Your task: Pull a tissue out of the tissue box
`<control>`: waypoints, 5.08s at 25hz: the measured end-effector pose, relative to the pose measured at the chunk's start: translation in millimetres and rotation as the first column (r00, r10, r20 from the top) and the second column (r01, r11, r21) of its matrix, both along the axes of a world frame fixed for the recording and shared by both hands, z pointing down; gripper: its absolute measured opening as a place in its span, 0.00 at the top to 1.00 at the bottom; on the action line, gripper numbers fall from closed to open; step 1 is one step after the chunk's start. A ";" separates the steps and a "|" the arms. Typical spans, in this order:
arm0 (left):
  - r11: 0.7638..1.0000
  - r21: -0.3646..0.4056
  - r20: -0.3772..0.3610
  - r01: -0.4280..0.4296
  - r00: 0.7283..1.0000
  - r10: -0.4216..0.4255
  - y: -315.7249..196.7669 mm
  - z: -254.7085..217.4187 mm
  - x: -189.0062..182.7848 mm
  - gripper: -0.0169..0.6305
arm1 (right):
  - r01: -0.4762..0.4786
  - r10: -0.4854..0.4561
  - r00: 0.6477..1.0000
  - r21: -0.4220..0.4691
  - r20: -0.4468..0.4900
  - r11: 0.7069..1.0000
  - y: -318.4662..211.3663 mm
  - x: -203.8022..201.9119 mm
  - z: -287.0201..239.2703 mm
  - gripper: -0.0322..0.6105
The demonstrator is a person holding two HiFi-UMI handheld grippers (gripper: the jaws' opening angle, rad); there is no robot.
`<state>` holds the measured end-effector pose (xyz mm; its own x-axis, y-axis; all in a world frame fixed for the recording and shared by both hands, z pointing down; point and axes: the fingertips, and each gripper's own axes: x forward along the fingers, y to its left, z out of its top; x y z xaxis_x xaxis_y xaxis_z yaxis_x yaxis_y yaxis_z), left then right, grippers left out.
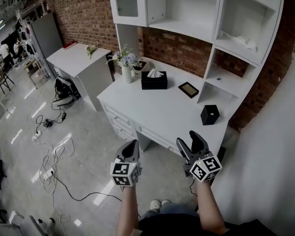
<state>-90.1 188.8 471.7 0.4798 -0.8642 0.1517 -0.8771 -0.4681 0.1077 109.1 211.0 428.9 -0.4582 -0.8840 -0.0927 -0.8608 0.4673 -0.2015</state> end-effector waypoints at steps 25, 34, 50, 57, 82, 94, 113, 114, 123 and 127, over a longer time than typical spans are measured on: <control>0.996 0.094 0.011 0.008 1.000 -0.009 -62.8 -33.6 -33.5 0.96 | -0.010 0.008 1.000 0.113 0.018 0.993 -56.4 -15.9 -35.2 0.53; 0.998 0.064 0.014 0.013 1.000 -0.014 -135.6 -15.1 -24.5 0.96 | -0.002 0.001 1.000 0.091 0.004 0.996 -134.6 -6.6 -19.1 0.53; 1.000 -0.021 0.075 0.014 0.997 -0.012 -321.2 17.4 -6.4 0.96 | 0.009 -0.009 0.999 0.005 0.037 1.000 -338.1 5.5 13.2 0.53; 0.997 -0.074 0.093 -0.019 0.995 0.026 -395.7 41.2 10.5 0.96 | 0.002 0.000 0.999 -0.060 0.038 0.998 -419.6 12.4 33.4 0.53; 0.968 -0.128 0.064 -0.215 0.973 0.224 -522.2 65.0 59.6 0.96 | -0.025 0.002 0.992 -0.180 -0.126 0.983 -563.8 15.1 60.1 0.53; 0.959 -0.160 0.053 -0.234 0.968 0.245 -517.8 75.2 63.8 0.96 | 0.175 -0.285 0.818 -0.254 -0.500 0.951 -610.6 -16.9 60.1 0.53; 0.957 -0.215 0.085 -0.196 0.972 0.218 -504.6 98.9 54.0 0.96 | 0.194 -0.694 0.311 -0.671 -0.650 0.716 -638.3 -38.7 176.6 0.55; 0.957 -0.216 0.085 -0.196 0.972 0.219 -504.0 99.3 54.0 0.96 | 0.191 -0.701 0.306 -0.680 -0.644 0.708 -639.2 -39.1 178.9 0.55; 0.958 -0.221 0.081 -0.181 0.976 0.204 -505.7 99.3 45.9 0.96 | 0.178 -0.739 0.255 -0.721 -0.623 0.669 -629.3 -44.5 193.6 0.70; 0.958 -0.223 0.079 -0.179 0.976 0.201 -507.2 100.0 44.5 0.96 | 0.174 -0.724 0.227 -0.704 -0.651 0.688 -625.6 -42.8 196.1 0.85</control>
<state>-45.6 -318.4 571.7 0.6051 -0.7009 0.3777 -0.7855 -0.6028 0.1398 66.4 -414.6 625.0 -0.3471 -0.2807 0.8948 -0.3074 0.9355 0.1742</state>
